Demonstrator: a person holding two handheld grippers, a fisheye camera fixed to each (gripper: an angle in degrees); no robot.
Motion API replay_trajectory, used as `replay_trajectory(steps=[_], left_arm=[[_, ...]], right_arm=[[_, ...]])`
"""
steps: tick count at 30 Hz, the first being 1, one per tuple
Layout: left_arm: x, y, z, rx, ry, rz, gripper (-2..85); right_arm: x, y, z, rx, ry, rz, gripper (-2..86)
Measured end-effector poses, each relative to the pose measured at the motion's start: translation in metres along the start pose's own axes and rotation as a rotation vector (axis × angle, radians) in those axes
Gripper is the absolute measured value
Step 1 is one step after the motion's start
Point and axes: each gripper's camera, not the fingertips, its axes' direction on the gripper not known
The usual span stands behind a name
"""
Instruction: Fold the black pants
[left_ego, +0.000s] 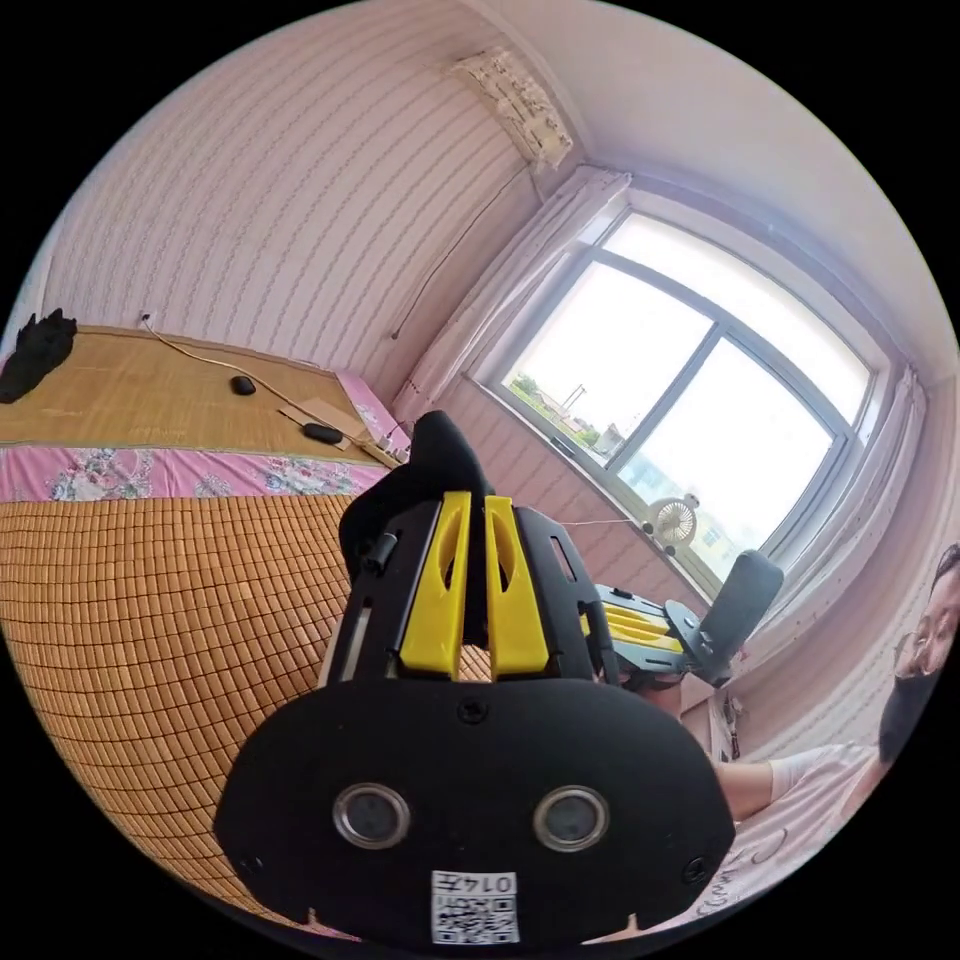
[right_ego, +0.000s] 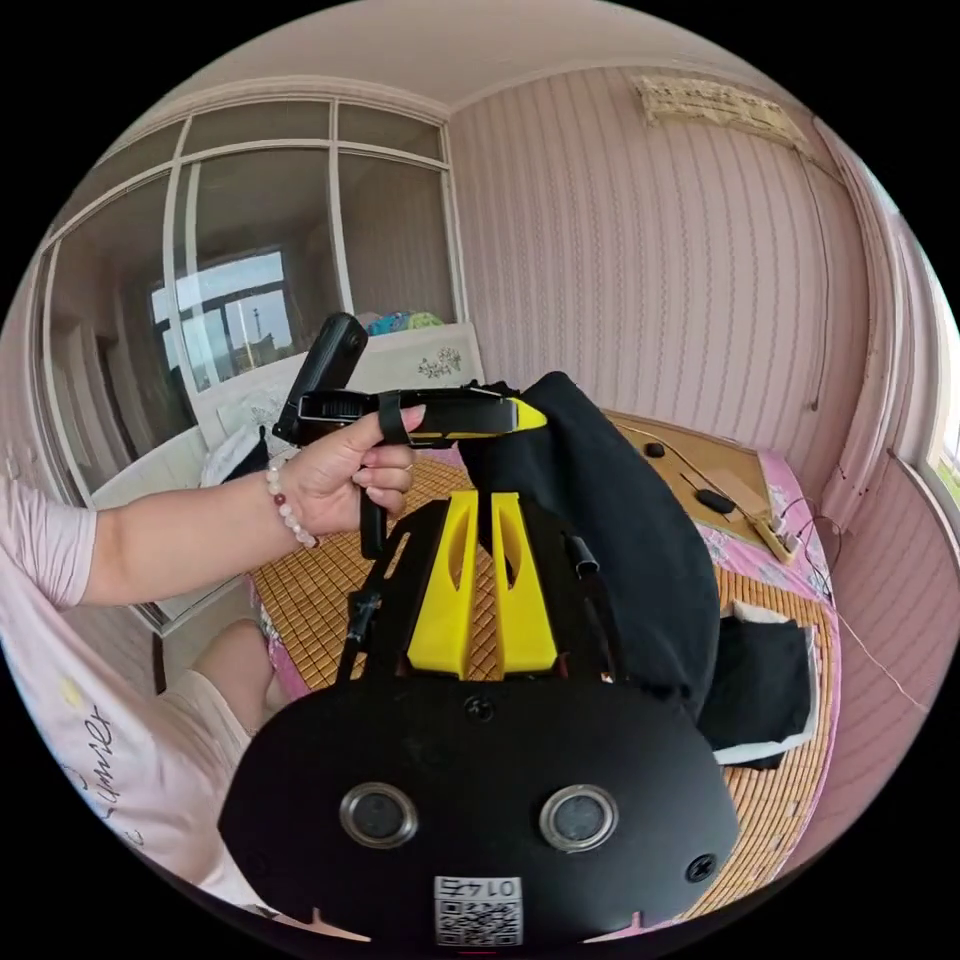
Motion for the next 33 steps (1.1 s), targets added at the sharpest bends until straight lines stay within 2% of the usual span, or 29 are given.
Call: replay_trajectory(steps=[4, 6, 9, 14, 18, 20, 23, 25, 30, 33], left_arm=[[0.011, -0.013, -0.105, 0.032, -0.134, 0.007, -0.6], [0.034, -0.014, -0.150, 0.033, -0.222, 0.113, -0.5], [0.044, 0.001, -0.160, -0.061, -0.310, 0.213, -0.2], [0.012, 0.083, -0.124, -0.260, -0.345, 0.217, 1.1], [-0.035, 0.205, -0.091, -0.362, -0.259, 0.036, 3.3], [-0.055, 0.257, -0.082, -0.428, -0.219, -0.064, 2.6], [-0.077, 0.322, -0.101, -0.463, -0.164, -0.185, -0.2], [-0.083, 0.344, -0.130, -0.443, -0.193, -0.201, -0.5], [-0.107, 0.382, -0.237, -0.337, -0.456, -0.269, 0.9], [-0.126, 0.396, -0.280, -0.313, -0.594, -0.342, 4.6]], right_arm=[[-0.070, -0.063, 0.007, 0.113, -0.118, -0.079, 0.9], [-0.086, -0.077, 0.005, 0.172, -0.193, -0.060, 0.8], [-0.099, -0.082, 0.012, 0.180, -0.258, -0.015, 0.6], [-0.090, -0.025, 0.062, -0.041, -0.315, 0.125, 0.5], [-0.086, 0.048, 0.102, -0.280, -0.341, 0.230, 0.6], [-0.090, 0.100, 0.134, -0.542, -0.297, 0.290, 0.5], [-0.104, 0.139, 0.153, -0.759, -0.136, 0.252, 0.2], [-0.109, 0.140, 0.155, -0.788, -0.107, 0.223, 0.3], [-0.115, 0.107, 0.170, -0.722, -0.053, 0.132, 2.6], [-0.116, 0.081, 0.198, -0.709, -0.052, 0.107, 10.4]])
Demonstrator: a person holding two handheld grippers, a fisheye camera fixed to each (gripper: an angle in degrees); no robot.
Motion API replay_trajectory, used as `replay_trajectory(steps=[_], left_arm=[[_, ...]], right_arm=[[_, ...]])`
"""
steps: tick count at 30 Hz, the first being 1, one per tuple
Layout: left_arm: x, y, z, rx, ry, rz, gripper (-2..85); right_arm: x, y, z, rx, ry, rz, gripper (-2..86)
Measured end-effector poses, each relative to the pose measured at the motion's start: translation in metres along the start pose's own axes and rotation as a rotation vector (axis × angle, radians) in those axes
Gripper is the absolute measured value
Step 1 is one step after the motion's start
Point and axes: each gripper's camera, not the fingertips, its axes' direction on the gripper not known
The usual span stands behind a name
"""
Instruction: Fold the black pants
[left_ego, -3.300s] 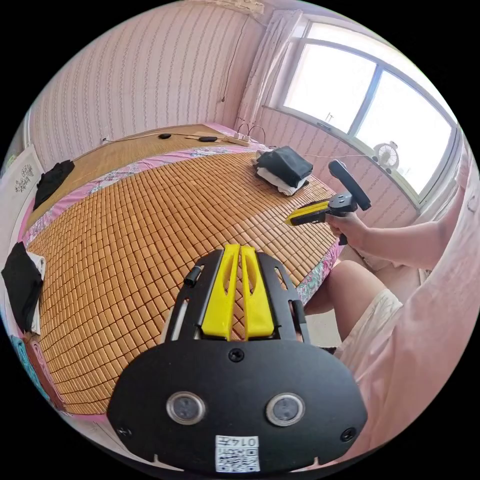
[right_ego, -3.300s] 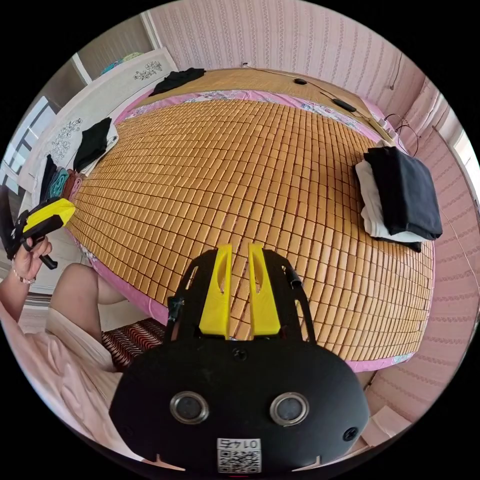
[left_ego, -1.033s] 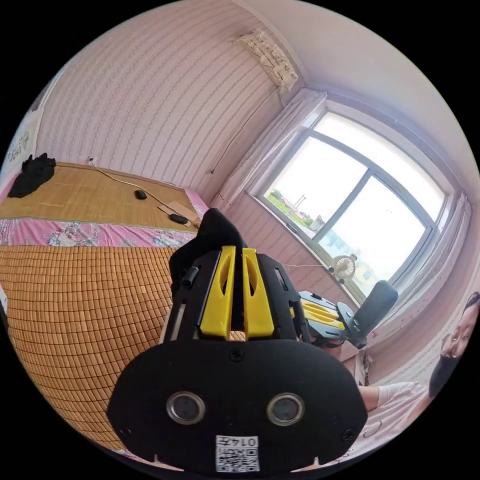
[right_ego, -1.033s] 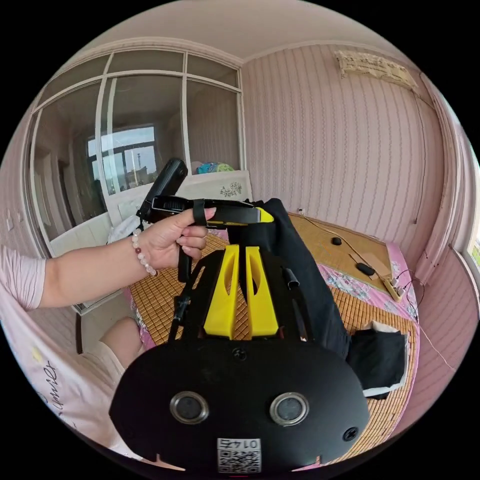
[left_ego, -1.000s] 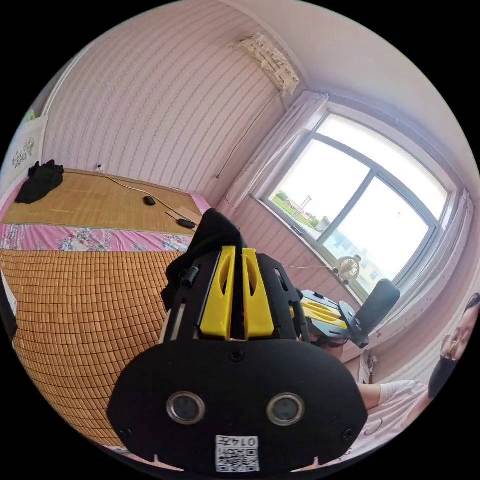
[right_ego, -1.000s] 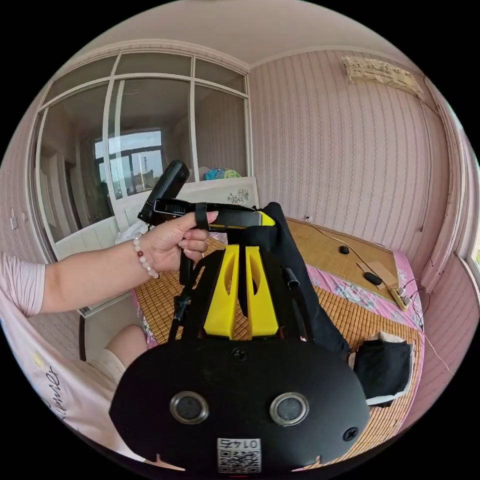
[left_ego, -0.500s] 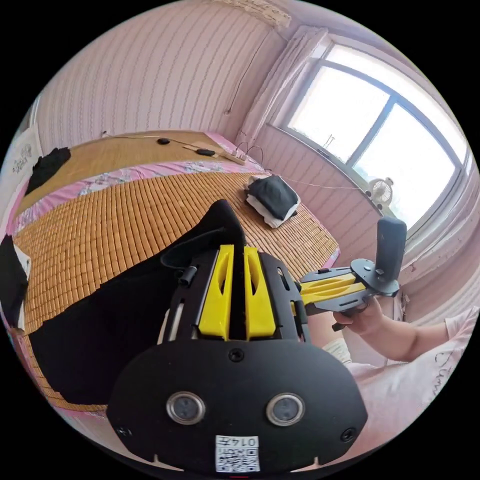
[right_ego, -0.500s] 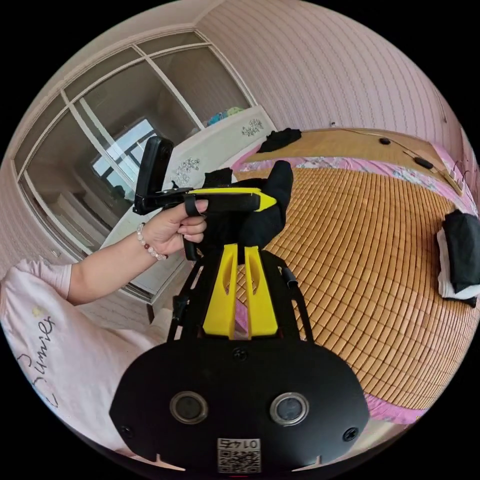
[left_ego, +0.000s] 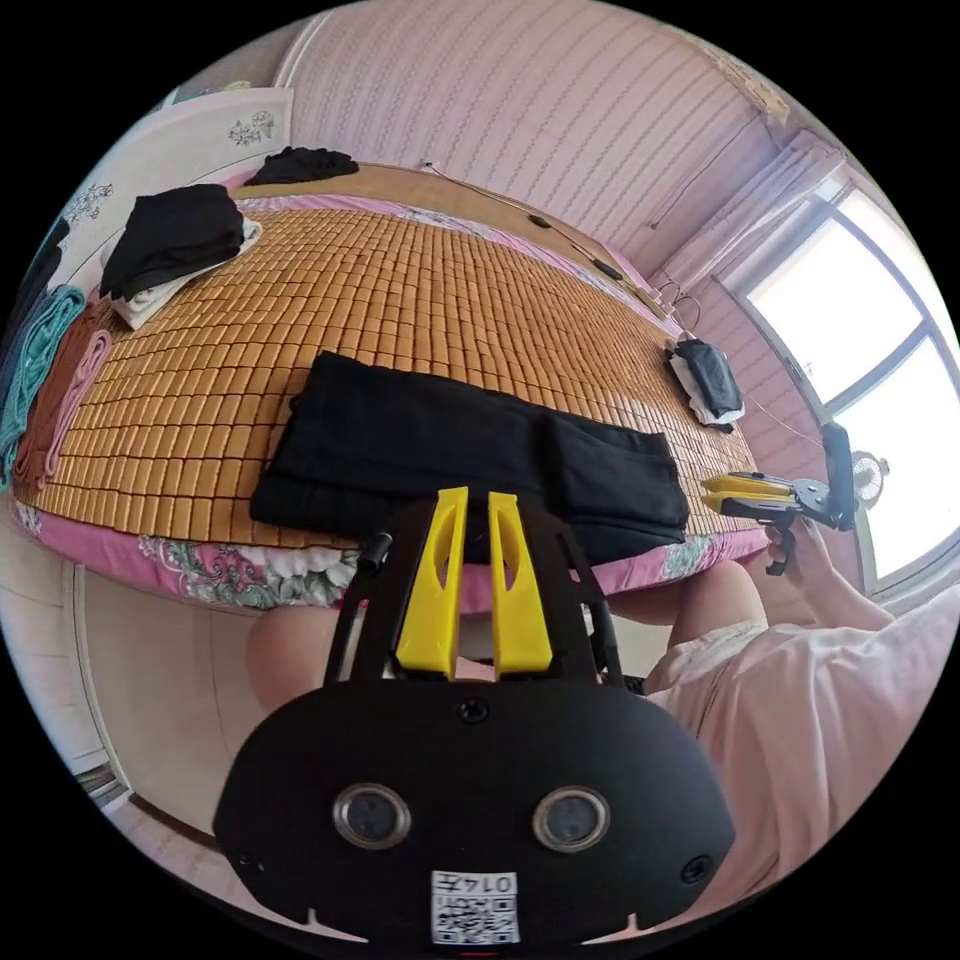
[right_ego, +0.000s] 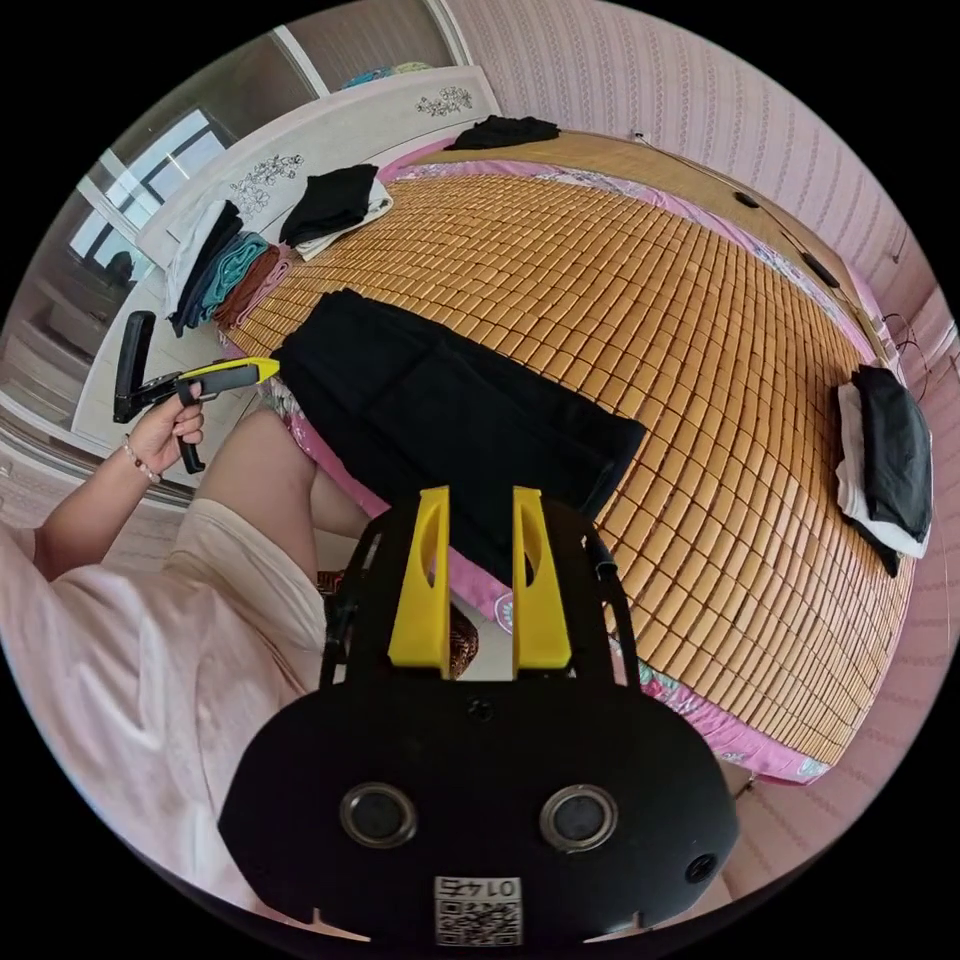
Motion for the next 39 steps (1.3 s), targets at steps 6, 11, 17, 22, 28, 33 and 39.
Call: replay_trajectory(steps=[6, 11, 17, 22, 28, 33, 39], left_arm=[[-0.045, 0.007, -0.008, 0.017, -0.135, -0.100, 8.1], [-0.049, -0.006, 0.016, -0.018, -0.214, -0.105, 12.7], [-0.035, -0.006, 0.039, -0.113, -0.410, -0.033, 8.2], [-0.029, 0.005, 0.020, -0.058, -0.357, -0.014, 1.7], [0.034, 0.024, -0.039, 0.210, -0.193, 0.219, 1.2], [0.131, 0.037, -0.010, 0.094, 0.243, 0.518, 3.6], [0.130, 0.053, 0.011, -0.066, 0.366, 0.535, 3.8]], right_arm=[[-0.005, -0.059, 0.043, -0.193, 0.043, -0.006, 16.6], [-0.011, -0.064, 0.075, -0.292, 0.090, -0.017, 16.2], [-0.014, -0.070, 0.075, -0.318, 0.082, -0.018, 8.7], [-0.014, -0.059, 0.064, -0.267, 0.031, -0.020, 1.2], [-0.004, -0.033, 0.033, -0.105, -0.134, 0.034, 1.1], [-0.010, -0.009, 0.021, -0.052, -0.085, 0.001, 2.5], [-0.006, 0.032, 0.013, -0.096, 0.034, 0.018, 9.3]])
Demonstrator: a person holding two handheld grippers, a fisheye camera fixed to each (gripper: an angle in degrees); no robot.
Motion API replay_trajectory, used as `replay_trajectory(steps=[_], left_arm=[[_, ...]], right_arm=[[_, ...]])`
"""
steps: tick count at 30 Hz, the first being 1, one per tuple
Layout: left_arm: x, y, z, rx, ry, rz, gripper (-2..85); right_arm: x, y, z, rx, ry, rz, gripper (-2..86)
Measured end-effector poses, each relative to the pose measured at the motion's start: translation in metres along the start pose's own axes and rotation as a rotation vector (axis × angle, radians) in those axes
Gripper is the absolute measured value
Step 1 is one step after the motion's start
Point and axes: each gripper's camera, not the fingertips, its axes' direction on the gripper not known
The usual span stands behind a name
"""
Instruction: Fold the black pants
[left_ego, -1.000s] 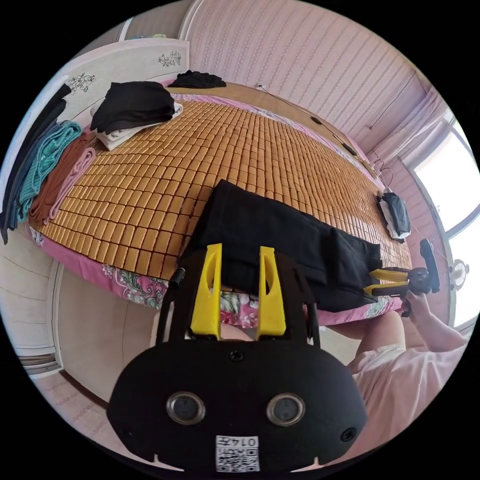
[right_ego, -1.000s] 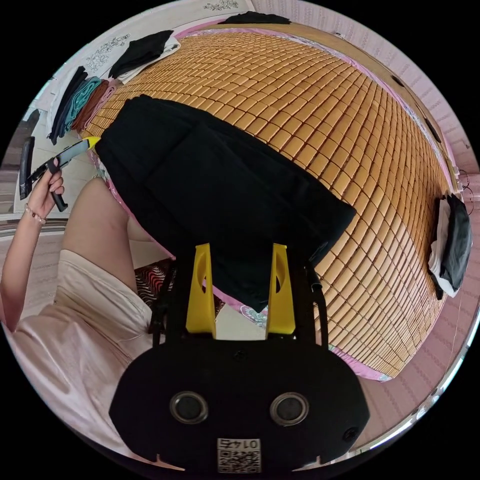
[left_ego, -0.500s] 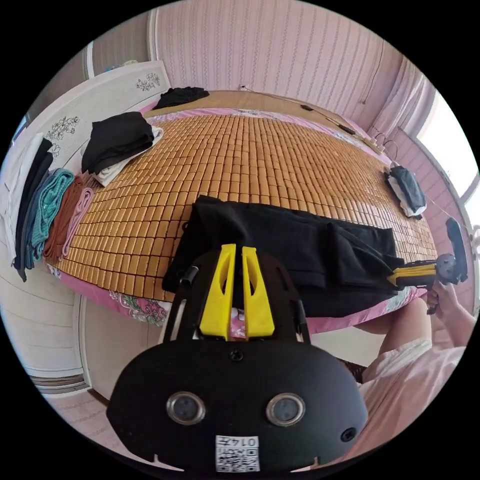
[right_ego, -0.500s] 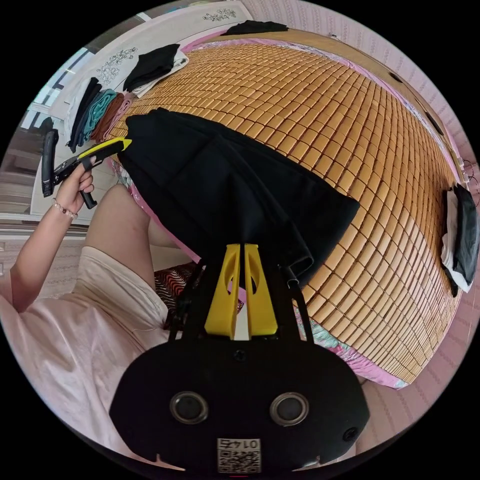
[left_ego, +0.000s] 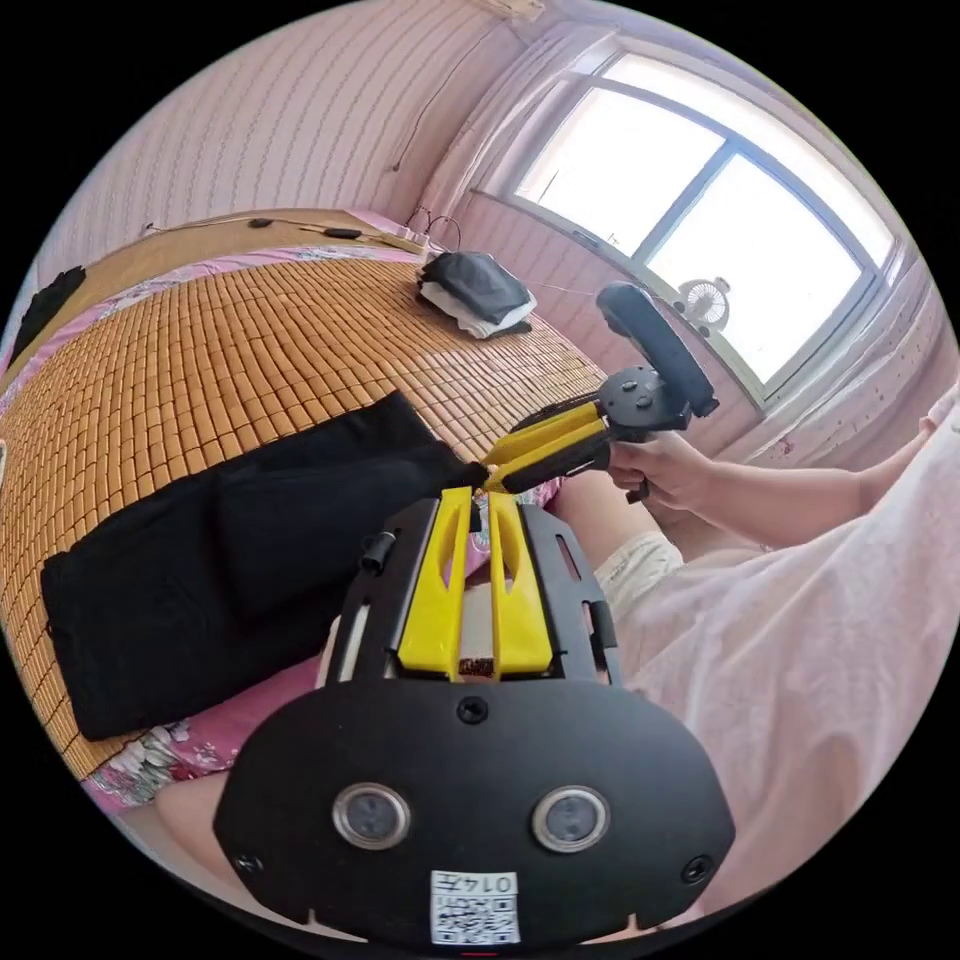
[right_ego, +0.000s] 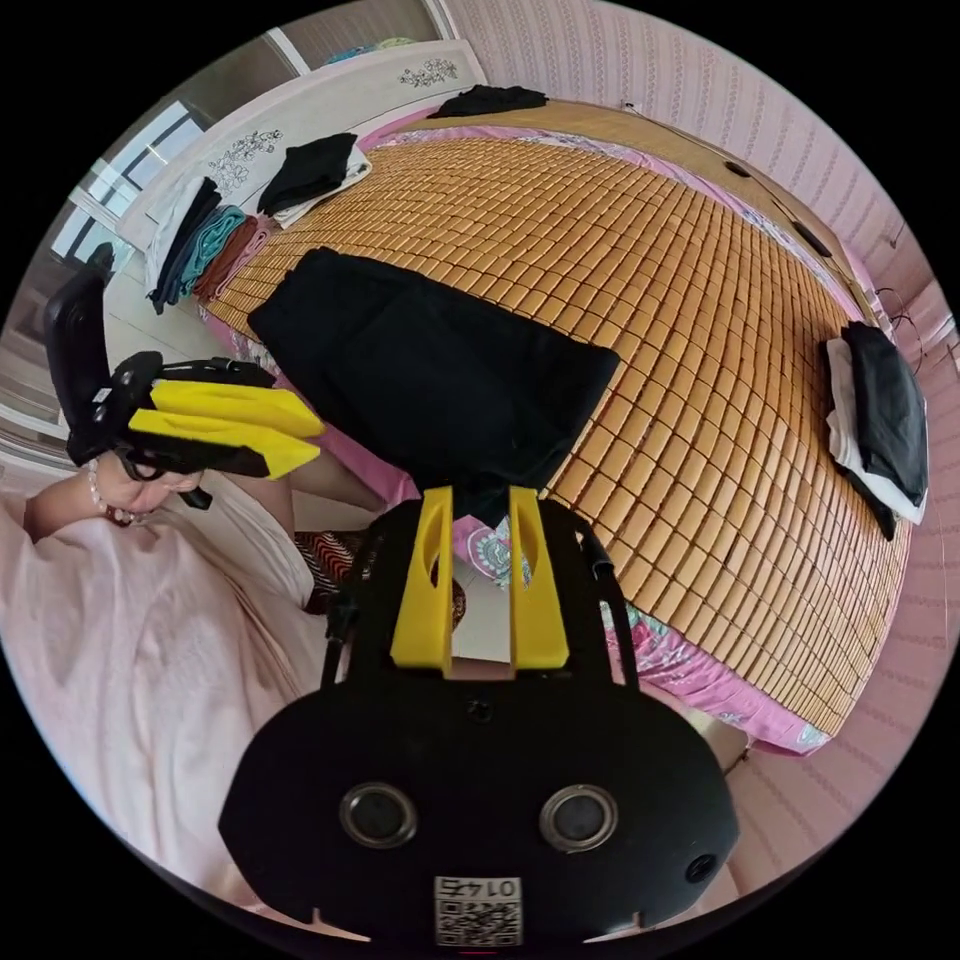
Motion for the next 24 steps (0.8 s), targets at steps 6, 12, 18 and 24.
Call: replay_trajectory(steps=[6, 12, 18, 24], left_arm=[[-0.050, 0.037, -0.036, 0.004, -0.163, -0.204, 3.6], [-0.085, 0.060, -0.059, -0.017, -0.334, -0.323, 3.9], [-0.124, 0.078, -0.065, -0.075, -0.434, -0.468, 3.6], [-0.162, 0.084, -0.054, -0.213, -0.408, -0.651, 0.5]], right_arm=[[0.016, 0.028, 0.006, 0.034, -0.117, 0.126, 13.6], [0.008, 0.016, 0.016, 0.079, -0.058, 0.187, 14.2], [-0.020, 0.013, 0.045, -0.052, 0.074, 0.108, 11.5], [-0.041, 0.034, 0.036, -0.063, 0.094, 0.095, 3.8]])
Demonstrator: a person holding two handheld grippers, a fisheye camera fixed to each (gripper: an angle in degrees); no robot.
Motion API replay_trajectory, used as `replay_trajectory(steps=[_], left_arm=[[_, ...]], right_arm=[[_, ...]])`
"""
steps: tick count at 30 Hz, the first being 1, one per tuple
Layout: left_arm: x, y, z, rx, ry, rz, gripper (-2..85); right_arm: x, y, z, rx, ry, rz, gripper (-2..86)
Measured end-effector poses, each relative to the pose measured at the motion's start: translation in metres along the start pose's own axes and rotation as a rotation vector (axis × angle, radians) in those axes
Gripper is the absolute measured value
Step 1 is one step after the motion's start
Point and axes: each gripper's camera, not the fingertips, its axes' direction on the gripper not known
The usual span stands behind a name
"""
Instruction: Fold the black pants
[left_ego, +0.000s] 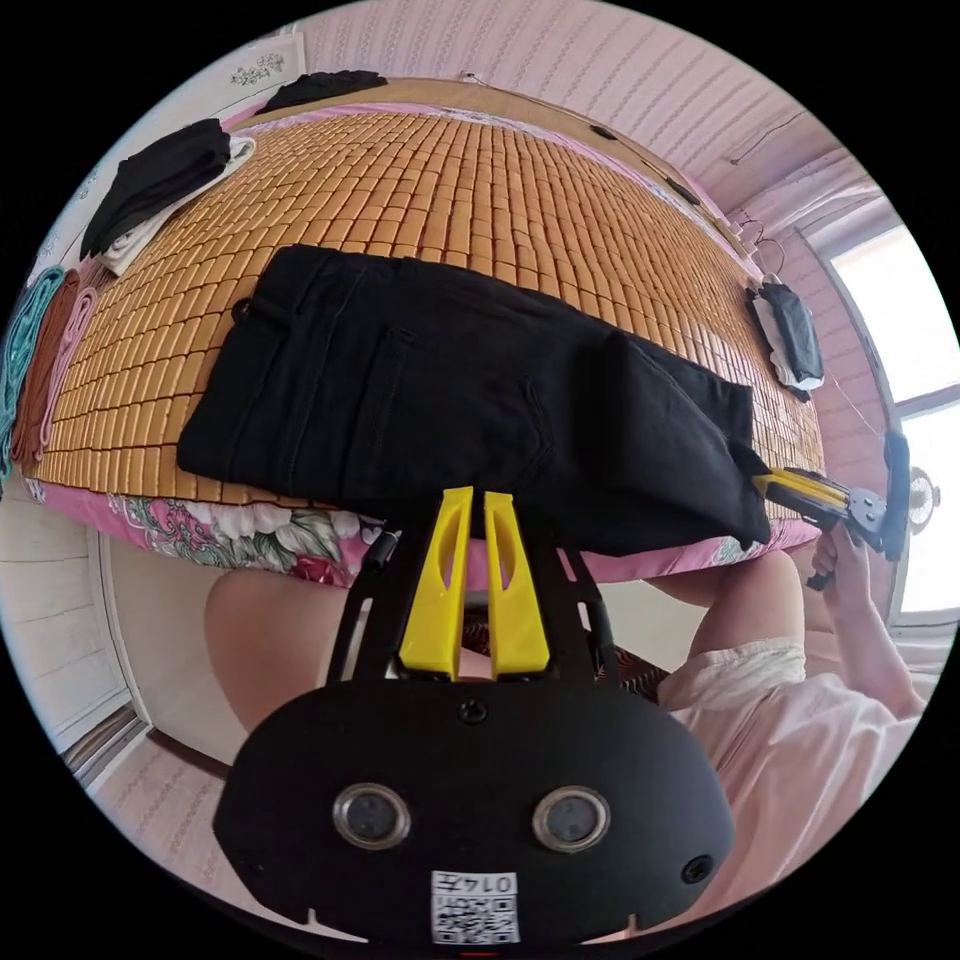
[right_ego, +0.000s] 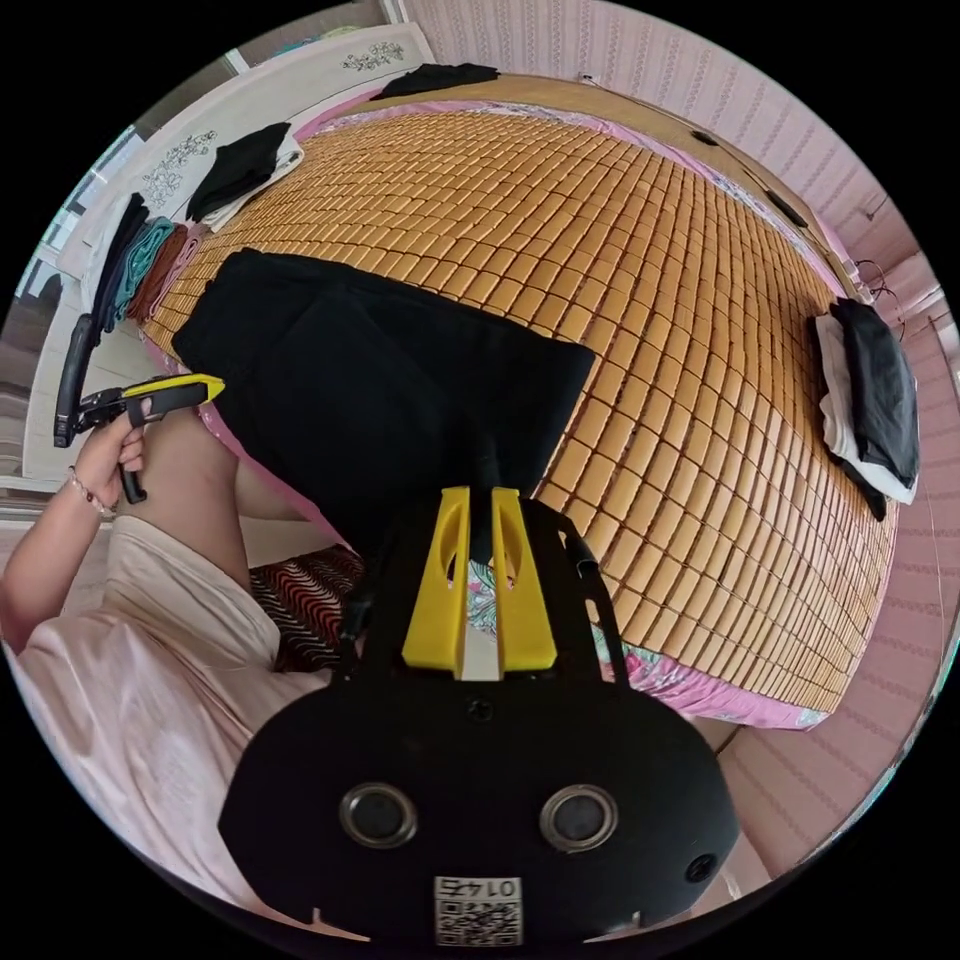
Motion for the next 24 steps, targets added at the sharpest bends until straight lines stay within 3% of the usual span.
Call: replay_trajectory(steps=[6, 10, 13, 16, 19, 24], left_arm=[[-0.017, 0.003, -0.009, 0.023, 0.064, -0.022, -0.6], [-0.028, -0.001, -0.037, 0.127, 0.083, -0.002, 0.9], [-0.046, -0.019, -0.061, 0.191, 0.022, 0.000, 4.4], [-0.069, -0.046, -0.073, 0.209, -0.034, -0.041, 6.1], [-0.090, -0.070, -0.071, 0.164, -0.070, -0.100, 7.3], [-0.108, -0.096, -0.049, 0.032, -0.088, -0.138, 9.2]], right_arm=[[0.016, 0.041, -0.067, 0.228, -0.046, 0.070, 2.7], [0.057, 0.085, -0.140, 0.348, 0.189, 0.190, 2.7], [0.096, 0.115, -0.168, 0.299, 0.367, 0.338, 2.6], [0.128, 0.138, -0.161, 0.186, 0.374, 0.481, 1.8], [0.134, 0.152, -0.144, 0.112, 0.337, 0.552, 0.5], [0.117, 0.161, -0.133, 0.047, 0.471, 0.542, -0.4]])
